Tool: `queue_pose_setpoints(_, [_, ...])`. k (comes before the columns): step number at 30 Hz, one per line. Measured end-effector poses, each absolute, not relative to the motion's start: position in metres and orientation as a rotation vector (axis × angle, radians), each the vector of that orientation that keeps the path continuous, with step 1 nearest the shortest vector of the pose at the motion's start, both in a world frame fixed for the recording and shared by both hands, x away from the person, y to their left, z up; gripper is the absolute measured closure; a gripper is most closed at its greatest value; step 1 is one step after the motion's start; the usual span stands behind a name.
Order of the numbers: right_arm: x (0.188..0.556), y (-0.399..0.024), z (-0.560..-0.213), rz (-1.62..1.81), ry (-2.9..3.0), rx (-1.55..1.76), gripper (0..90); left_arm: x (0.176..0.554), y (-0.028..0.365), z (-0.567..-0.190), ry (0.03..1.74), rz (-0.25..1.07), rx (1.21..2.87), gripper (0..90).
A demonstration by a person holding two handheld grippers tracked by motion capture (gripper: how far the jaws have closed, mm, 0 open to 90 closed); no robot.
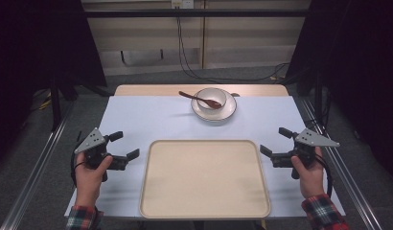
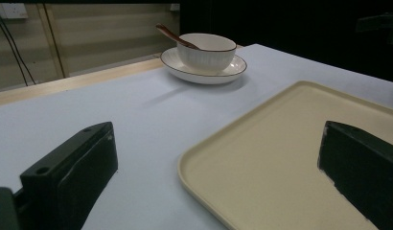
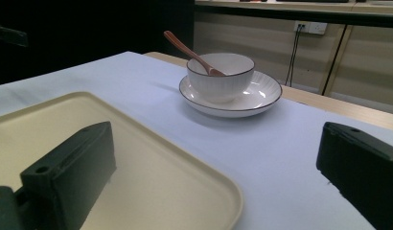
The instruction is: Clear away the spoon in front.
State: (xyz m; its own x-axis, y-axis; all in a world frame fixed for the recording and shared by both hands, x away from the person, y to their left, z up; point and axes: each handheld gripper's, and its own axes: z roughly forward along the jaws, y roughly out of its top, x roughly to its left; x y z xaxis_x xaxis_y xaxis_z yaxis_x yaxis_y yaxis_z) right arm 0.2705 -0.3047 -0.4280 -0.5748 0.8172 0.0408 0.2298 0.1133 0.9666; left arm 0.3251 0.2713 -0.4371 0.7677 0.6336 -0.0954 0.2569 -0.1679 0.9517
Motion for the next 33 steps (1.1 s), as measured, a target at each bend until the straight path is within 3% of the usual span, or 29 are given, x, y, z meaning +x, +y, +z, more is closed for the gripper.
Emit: queue_pose_setpoints(33, [0.27,-0.288,-0.434,1.488,1.958,0.963,0.0,0.357,0.227,-0.43,0.728,0.378,1.759,0.0])
